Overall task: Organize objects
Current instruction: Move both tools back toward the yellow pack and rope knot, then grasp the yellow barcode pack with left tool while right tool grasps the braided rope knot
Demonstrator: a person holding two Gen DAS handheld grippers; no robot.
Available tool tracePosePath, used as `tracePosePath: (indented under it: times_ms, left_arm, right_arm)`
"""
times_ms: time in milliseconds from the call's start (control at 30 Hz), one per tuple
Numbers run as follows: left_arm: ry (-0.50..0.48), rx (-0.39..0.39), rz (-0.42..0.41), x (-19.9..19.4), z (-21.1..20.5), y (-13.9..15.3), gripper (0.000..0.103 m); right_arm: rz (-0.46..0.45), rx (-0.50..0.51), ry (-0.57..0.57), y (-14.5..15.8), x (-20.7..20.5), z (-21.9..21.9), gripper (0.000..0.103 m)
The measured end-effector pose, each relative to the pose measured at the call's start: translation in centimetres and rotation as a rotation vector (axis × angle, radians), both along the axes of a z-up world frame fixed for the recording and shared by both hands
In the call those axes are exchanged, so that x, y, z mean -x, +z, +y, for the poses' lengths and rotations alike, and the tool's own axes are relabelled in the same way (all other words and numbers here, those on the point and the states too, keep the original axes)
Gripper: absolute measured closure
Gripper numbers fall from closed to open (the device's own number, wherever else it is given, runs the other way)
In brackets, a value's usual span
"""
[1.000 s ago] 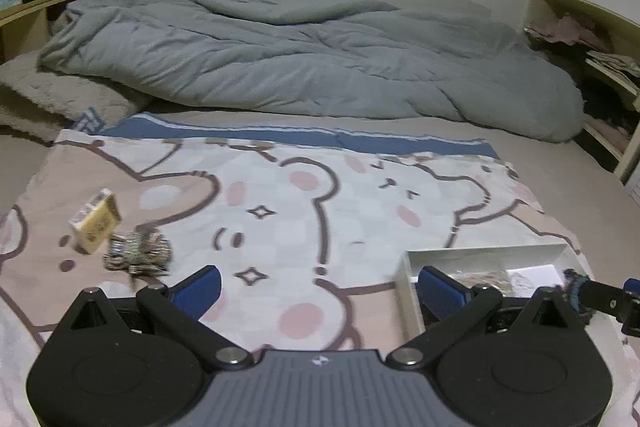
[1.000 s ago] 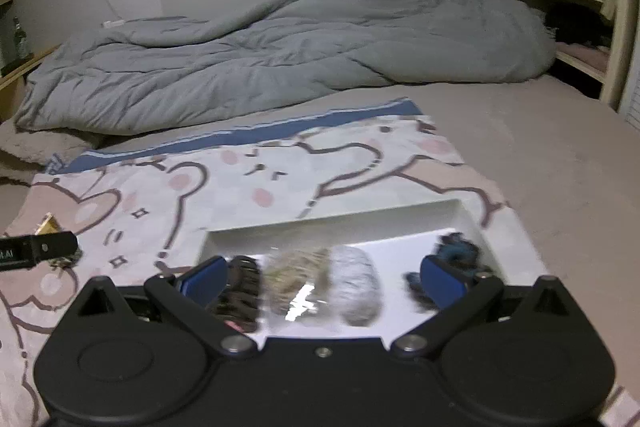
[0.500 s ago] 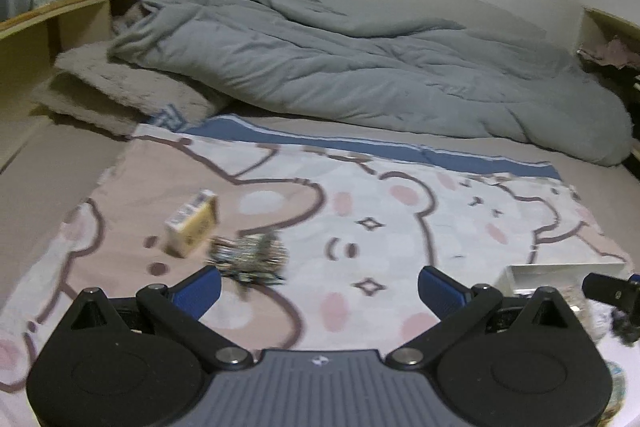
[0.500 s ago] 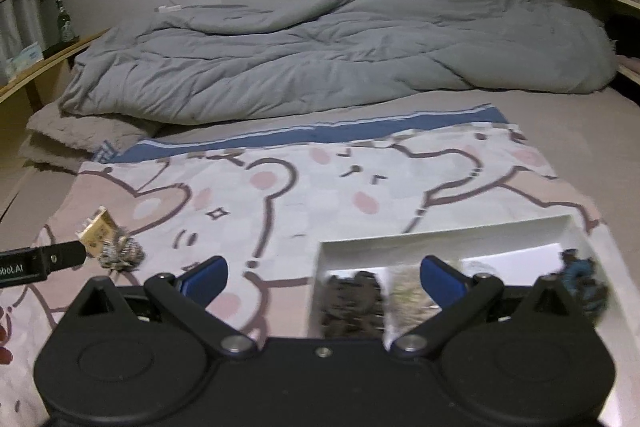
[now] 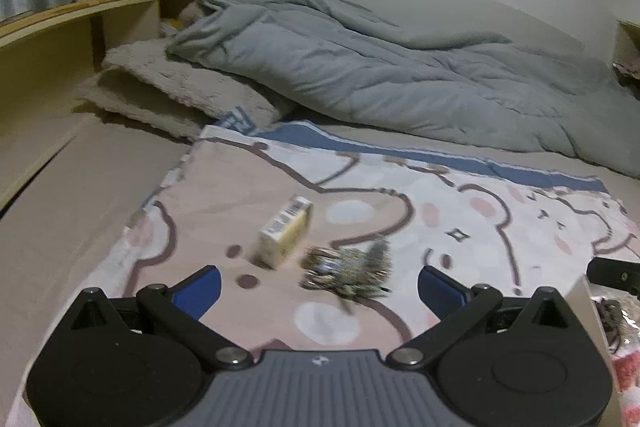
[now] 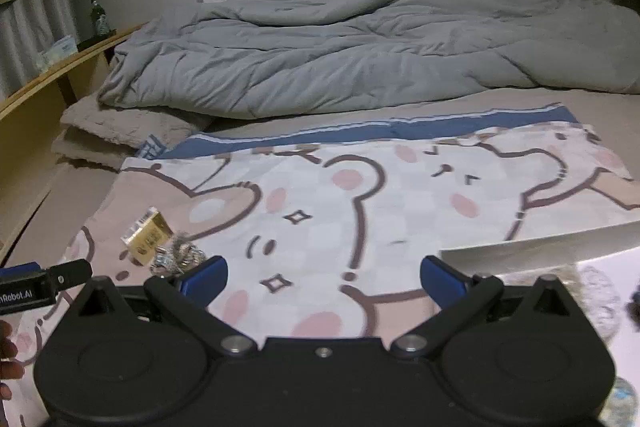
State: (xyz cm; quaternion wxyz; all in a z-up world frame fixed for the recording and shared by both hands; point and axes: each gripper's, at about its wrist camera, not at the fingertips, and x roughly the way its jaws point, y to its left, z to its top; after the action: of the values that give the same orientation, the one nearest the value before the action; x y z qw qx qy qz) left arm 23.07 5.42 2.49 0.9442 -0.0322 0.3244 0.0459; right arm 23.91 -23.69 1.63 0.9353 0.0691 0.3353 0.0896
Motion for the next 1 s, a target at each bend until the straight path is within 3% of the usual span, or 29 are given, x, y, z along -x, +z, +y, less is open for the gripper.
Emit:
tracePosePath:
  times_ms: [267,400,467,833,1000]
  left_arm:
    - [0.099,-0.005,-0.069,-1.4,3.6,-1.0,0.000]
    - [0.120,-0.011,-0.061,-2.7,4.7,-2.1,0.002]
    - [0.122,-0.008,-0.044,-3.5,5.1,-2.7,0.008]
    - [0.040,0.073,0.015,-8.8,5.6,-6.5,0.025]
    - [-0.045,0.024,0.041,-11.7,5.3,-6.8,0.026]
  right_arm:
    - [-0.041,-0.010,0.052,-1.8,-1.5,3.4,0.000]
    - [-0.060,-0.009,0.082,-3.0,-2.5,5.0,0.000]
    - [-0.083,-0.013,0.094,-3.6,-3.0,5.7,0.000]
    - [-0.022,0.104,0.321,-6.6,-7.5,11.2,0.000]
    - [-0.040,0.145,0.455,-8.4,-8.9,13.4,0.000]
